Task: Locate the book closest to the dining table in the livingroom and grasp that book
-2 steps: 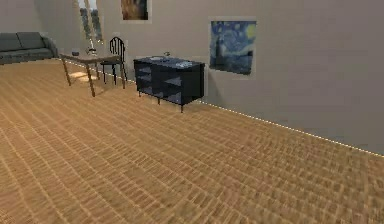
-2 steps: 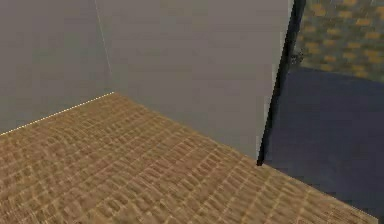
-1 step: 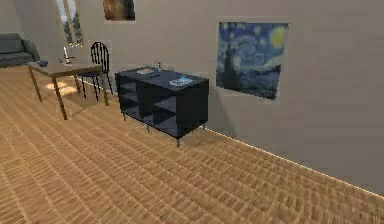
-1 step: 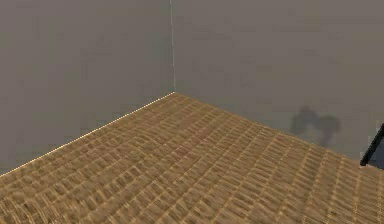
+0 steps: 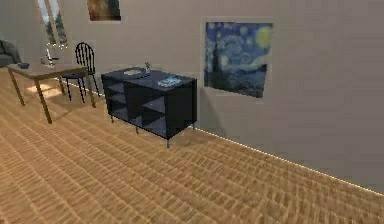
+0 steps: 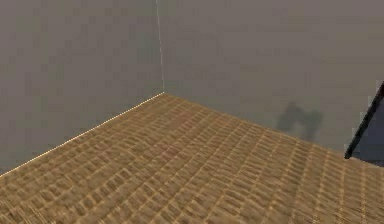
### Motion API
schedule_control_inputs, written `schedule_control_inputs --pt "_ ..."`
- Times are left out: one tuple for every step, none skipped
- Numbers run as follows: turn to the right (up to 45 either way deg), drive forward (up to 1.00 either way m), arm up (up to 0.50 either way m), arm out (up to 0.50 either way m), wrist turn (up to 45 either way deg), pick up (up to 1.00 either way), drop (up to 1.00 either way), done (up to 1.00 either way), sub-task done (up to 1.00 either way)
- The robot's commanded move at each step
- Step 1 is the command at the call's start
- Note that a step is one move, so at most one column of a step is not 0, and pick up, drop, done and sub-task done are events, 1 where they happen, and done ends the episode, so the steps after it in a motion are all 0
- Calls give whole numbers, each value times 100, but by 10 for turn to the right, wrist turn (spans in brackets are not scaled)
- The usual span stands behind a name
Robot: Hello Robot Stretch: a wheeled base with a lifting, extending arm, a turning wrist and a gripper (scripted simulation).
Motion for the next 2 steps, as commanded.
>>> schedule_control_inputs --pt "0 100 0 0 0 0 0 0 0" --pt "0 50 0 0 0 0 0 0 0"
